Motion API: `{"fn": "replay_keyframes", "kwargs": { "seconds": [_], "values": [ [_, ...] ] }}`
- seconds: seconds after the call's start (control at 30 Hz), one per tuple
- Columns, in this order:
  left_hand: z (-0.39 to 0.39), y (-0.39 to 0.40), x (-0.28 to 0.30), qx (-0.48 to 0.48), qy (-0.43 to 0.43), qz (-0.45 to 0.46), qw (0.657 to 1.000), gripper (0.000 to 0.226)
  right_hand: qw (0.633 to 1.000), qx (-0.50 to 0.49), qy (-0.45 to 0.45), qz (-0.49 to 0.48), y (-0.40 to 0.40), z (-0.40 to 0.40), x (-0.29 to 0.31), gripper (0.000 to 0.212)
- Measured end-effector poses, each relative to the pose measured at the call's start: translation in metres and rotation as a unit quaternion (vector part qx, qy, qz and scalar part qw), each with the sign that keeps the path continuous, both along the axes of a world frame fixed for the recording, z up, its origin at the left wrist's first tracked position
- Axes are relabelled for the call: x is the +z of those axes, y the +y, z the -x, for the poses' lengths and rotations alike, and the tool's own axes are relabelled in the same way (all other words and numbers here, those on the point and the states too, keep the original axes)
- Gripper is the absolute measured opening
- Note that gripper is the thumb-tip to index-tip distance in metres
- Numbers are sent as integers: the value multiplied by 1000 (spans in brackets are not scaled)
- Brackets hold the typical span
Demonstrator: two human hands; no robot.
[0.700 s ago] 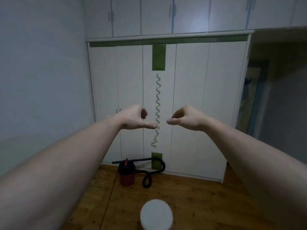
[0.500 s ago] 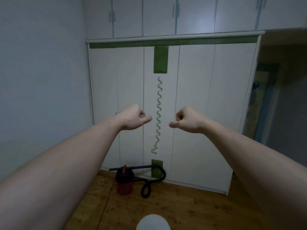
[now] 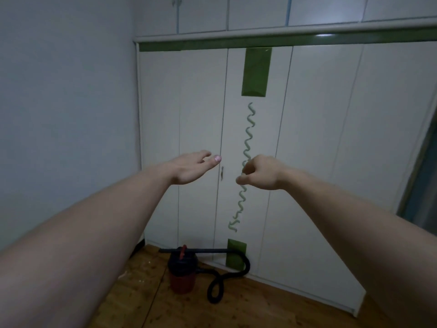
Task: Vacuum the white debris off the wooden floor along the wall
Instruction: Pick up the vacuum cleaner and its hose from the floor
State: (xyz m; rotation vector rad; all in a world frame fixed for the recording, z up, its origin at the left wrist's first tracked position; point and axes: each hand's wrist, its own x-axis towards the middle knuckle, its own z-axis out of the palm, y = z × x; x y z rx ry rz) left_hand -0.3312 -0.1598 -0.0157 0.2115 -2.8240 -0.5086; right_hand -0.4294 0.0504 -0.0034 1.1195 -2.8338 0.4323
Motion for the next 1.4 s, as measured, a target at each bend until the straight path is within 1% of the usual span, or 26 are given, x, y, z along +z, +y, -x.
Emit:
{"fn": "replay_keyframes", "kwargs": {
  "seconds": [0.07,0.1,0.13,0.2,0.27,0.33,0.37,0.4,0.43,0.47,0.5,0.57,0.63,0.73,0.8,0.87,0.9,0.93,1.0,1.07,1.1,1.13,1.23,1.3,1.33,1.4],
  "values": [
    [38,-38,-9,20,-35,31,999,88,1000,1,-14,-7,-38,39,-10,78],
    [58,-61,-13,26,-53,47,997,88,1000,8,-26,-3,-59,58,-14,89],
    [78,-85,-16,24,-65,51,996,87,999,20,-36,10,-81,79,-16,94],
    [110,-125,-15,0,-63,37,997,90,998,40,-48,24,-114,111,-16,95],
    [146,-168,-10,-30,-37,25,999,91,998,38,-50,24,-150,144,-12,98],
    [183,-208,-2,-32,-20,20,999,87,995,20,-88,39,-187,182,-6,100],
    [198,-220,2,-30,-17,11,999,83,992,9,-116,50,-202,199,-4,100],
    [213,-232,6,-26,-18,10,999,74,989,0,-139,58,-215,216,-2,99],
    [226,-240,8,-26,-19,18,999,59,987,-4,-150,57,-226,231,-1,96],
    [239,-248,9,-27,-23,21,999,46,988,-4,-146,52,-237,247,-1,88],
    [252,-256,10,-27,-26,18,999,43,990,-4,-130,46,-248,262,-1,78],
    [280,-271,12,-19,-28,4,999,55,994,-4,-107,34,-268,293,0,58],
    [306,-282,9,-4,-12,3,1000,65,994,2,-103,38,-283,320,-2,48],
    [358,-305,-2,22,21,43,999,70,997,12,-55,55,-310,372,-12,48],
    [392,-319,-13,29,27,48,998,70,998,25,-18,54,-329,410,-22,50],
    [427,-332,-25,40,20,18,999,68,998,41,6,46,-348,453,-30,51],
    [446,-338,-31,41,14,-15,999,64,998,48,14,47,-357,476,-34,52],
    [465,-344,-38,44,4,-47,998,59,997,56,16,52,-368,500,-39,52],
    [503,-358,-51,65,-17,-51,996,57,994,83,-2,67,-390,545,-50,50],
    [537,-375,-62,98,-34,-34,994,68,990,120,-29,62,-416,584,-64,42],
    [554,-382,-66,113,-41,-45,992,74,989,134,-36,53,-429,603,-72,40],
    [567,-389,-72,128,-45,-64,989,79,988,147,-36,41,-440,618,-79,45],
    [599,-411,-87,149,-54,-73,985,91,980,190,-55,30,-465,655,-98,79],
    [616,-428,-101,175,-56,-64,981,110,976,204,-74,34,-482,676,-115,88],
    [623,-437,-110,187,-60,-60,979,116,974,209,-80,34,-490,684,-126,91],
    [632,-451,-134,206,-65,-49,975,111,973,213,-82,28,-504,697,-151,94]
  ]
}}
